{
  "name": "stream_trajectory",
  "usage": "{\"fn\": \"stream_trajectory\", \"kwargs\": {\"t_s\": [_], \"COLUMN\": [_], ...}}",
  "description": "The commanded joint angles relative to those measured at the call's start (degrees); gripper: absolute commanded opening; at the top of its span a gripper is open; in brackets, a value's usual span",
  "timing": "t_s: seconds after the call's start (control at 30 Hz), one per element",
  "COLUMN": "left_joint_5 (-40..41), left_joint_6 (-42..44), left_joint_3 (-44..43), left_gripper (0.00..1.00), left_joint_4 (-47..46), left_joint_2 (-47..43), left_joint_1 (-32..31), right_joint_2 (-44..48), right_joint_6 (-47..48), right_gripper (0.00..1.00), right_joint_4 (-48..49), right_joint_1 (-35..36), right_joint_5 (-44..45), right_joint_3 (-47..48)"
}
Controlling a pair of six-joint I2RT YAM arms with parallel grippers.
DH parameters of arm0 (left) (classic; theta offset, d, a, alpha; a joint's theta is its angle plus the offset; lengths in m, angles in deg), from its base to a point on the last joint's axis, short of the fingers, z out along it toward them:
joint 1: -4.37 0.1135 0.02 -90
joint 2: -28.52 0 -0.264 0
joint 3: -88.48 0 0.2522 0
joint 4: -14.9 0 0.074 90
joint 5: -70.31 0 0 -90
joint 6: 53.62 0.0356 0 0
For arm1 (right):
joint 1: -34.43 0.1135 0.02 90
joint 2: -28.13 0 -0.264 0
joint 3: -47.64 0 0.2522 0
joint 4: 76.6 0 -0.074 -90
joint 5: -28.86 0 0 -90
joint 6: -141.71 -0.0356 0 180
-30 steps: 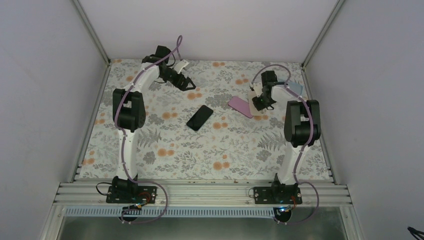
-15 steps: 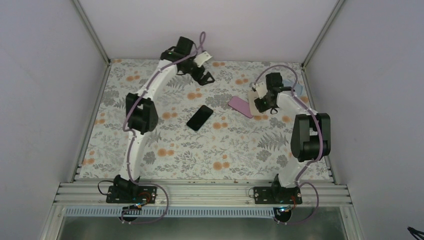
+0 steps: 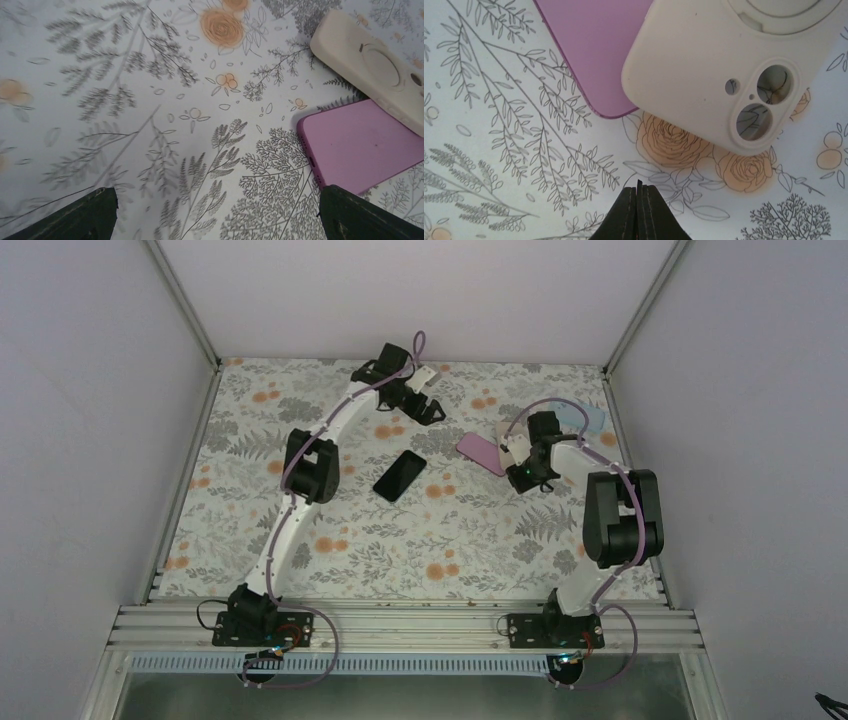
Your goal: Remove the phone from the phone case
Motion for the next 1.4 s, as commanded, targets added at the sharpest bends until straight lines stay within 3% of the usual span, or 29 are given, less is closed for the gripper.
{"fn": "stream_trajectory", "kwargs": {"t_s": [0.0,0.33,0.43,0.7,0.97,1.37], "left_joint_5": [-1.0,-2.1,-3.0,-4.3,-3.6,7.5], "left_joint_6": [-3.2,-2.4,-2.9,-2.5,-2.6,-8.4], "left_joint_3": [-2.7,9.9,10.8,9.4,6.1,2.3], "left_gripper": [1.00,1.00,1.00,1.00,1.00,1.00], "left_joint_4": [-3.6,-7.2,-7.7,-5.9,-4.8,-8.4], "left_joint_2": [1.1,-5.0,-4.7,-3.3,0.5,4.4], "left_joint_1": [-2.9,-2.9,-2.9,-3.1,-3.0,-3.1], "right_joint_2": [-2.3,-5.7,-8.7,-21.8,-23.1,-19.6], "right_joint_6": [-0.3,-1.8,-1.8,-2.1,0.5,-3.8], "right_gripper": [0.04,0.04,0.04,0.04,0.05,0.04], "right_joint_4": [4.4,16.5,19.4,12.8,5.9,3.8], "right_joint_1": [0.3,0.0,-1.4,-2.0,-2.1,-4.6], "right_joint_5": [-0.4,5.3,5.5,4.3,0.6,1.8], "right_joint_3": [-1.0,1.0,6.5,25.7,32.2,23.1]}}
